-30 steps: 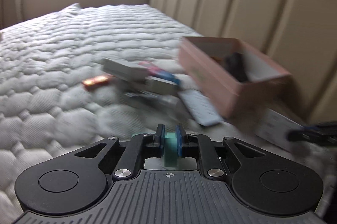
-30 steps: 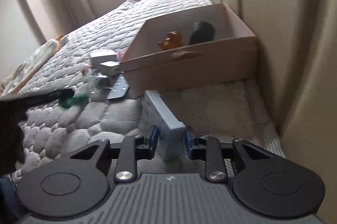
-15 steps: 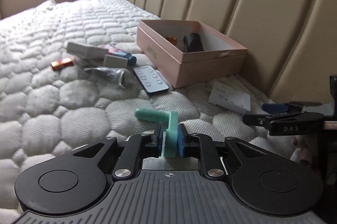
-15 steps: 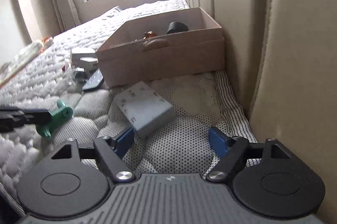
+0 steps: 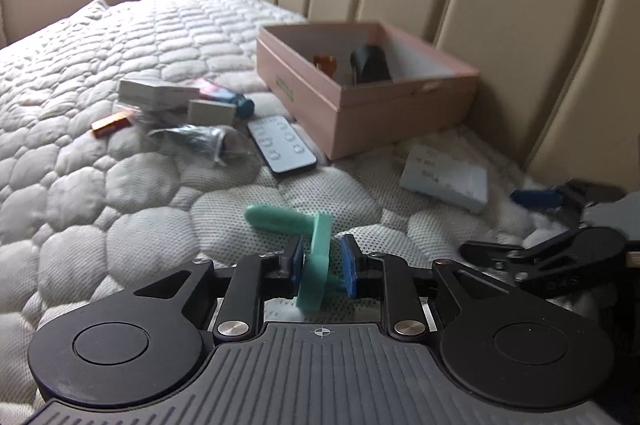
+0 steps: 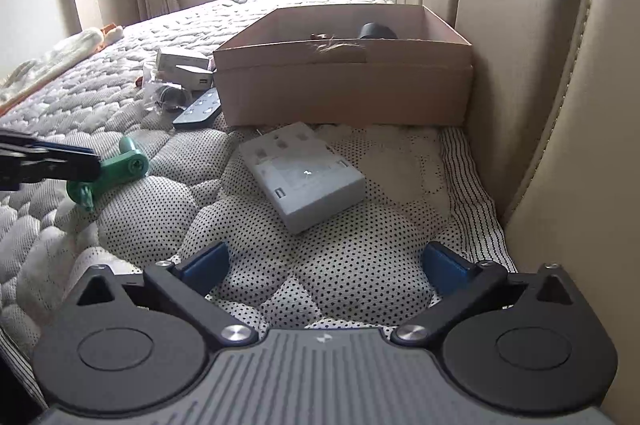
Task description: Organize rigid objects
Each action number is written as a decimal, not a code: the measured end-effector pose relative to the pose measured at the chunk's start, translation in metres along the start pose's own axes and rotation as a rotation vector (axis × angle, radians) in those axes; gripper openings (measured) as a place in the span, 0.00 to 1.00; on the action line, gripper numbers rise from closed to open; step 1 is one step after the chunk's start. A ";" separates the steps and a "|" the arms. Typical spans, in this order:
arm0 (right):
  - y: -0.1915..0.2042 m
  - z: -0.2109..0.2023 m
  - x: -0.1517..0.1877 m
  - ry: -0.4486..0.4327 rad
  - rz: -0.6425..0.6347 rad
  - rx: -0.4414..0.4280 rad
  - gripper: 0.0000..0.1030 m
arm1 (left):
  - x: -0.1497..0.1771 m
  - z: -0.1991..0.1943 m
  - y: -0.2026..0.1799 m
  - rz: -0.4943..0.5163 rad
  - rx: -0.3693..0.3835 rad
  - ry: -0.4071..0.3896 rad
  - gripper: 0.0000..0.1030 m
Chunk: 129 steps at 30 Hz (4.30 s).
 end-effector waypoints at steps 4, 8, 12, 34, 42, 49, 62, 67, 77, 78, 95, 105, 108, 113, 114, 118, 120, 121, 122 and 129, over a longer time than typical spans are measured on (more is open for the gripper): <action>0.000 0.001 -0.002 0.022 -0.005 -0.004 1.00 | -0.004 0.017 0.000 0.003 -0.040 0.038 0.23; 0.002 0.002 0.000 0.017 -0.050 -0.002 1.00 | -0.003 0.021 -0.001 0.022 -0.035 0.024 0.22; 0.003 -0.003 -0.002 0.017 -0.058 -0.010 1.00 | 0.006 0.014 0.003 0.036 0.039 0.012 0.18; 0.052 0.005 -0.041 0.045 -0.177 0.018 0.46 | 0.016 0.010 0.007 0.040 0.019 -0.023 0.16; 0.050 -0.043 -0.031 0.017 -0.199 -0.002 0.46 | 0.014 -0.020 -0.017 0.108 0.061 -0.071 0.14; 0.044 -0.059 -0.018 0.017 -0.203 0.002 0.46 | 0.010 -0.037 -0.042 0.146 0.087 -0.064 0.14; 0.031 -0.099 -0.009 -0.090 -0.112 -0.021 0.46 | -0.132 -0.032 -0.038 0.130 0.064 -0.221 0.14; 0.036 -0.110 -0.008 -0.141 -0.124 -0.028 0.46 | -0.180 0.045 -0.014 -0.015 0.052 -0.169 0.17; 0.024 -0.100 -0.006 -0.115 -0.120 0.016 0.46 | -0.117 0.036 0.007 -0.096 0.033 -0.182 0.18; 0.025 -0.095 -0.009 -0.104 -0.118 0.022 0.46 | -0.105 0.031 0.007 -0.094 0.038 -0.183 0.18; 0.070 -0.044 -0.203 -0.275 -0.052 0.194 0.49 | -0.015 0.016 0.056 -0.242 0.118 -0.182 0.18; 0.076 -0.015 -0.150 -0.207 -0.118 0.188 0.75 | -0.006 0.024 0.072 -0.263 0.035 -0.132 0.18; 0.073 -0.016 -0.115 -0.195 -0.114 0.152 0.76 | -0.005 0.026 0.069 -0.235 -0.004 -0.117 0.18; 0.052 -0.011 -0.059 -0.187 -0.078 0.135 0.76 | -0.005 0.028 0.064 -0.241 -0.033 -0.099 0.18; 0.048 -0.007 -0.051 -0.182 -0.075 0.140 0.76 | -0.005 0.027 0.063 -0.241 -0.037 -0.098 0.18; 0.030 0.006 -0.034 -0.148 0.001 0.122 0.76 | -0.005 0.026 0.061 -0.225 -0.057 -0.089 0.18; 0.023 0.008 -0.032 -0.166 0.037 0.115 0.76 | -0.006 0.025 0.061 -0.220 -0.063 -0.081 0.18; 0.020 0.007 -0.031 -0.179 0.049 0.114 0.76 | -0.007 0.025 0.061 -0.221 -0.068 -0.076 0.18; 0.018 0.006 -0.031 -0.190 0.060 0.110 0.76 | -0.008 0.025 0.062 -0.222 -0.076 -0.071 0.18; 0.009 0.004 -0.028 -0.209 0.100 0.079 0.78 | -0.023 0.032 0.078 -0.255 -0.146 -0.055 0.18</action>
Point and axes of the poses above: each gripper's, at about its wrist camera, not at the fingertips, and z roughly the way its jaws point, y to its left, x to its underside, the point moved 4 cm from there along z, roughly the way its jaws point, and after that the axes turned 15 degrees about z, right-handed, at the moved point
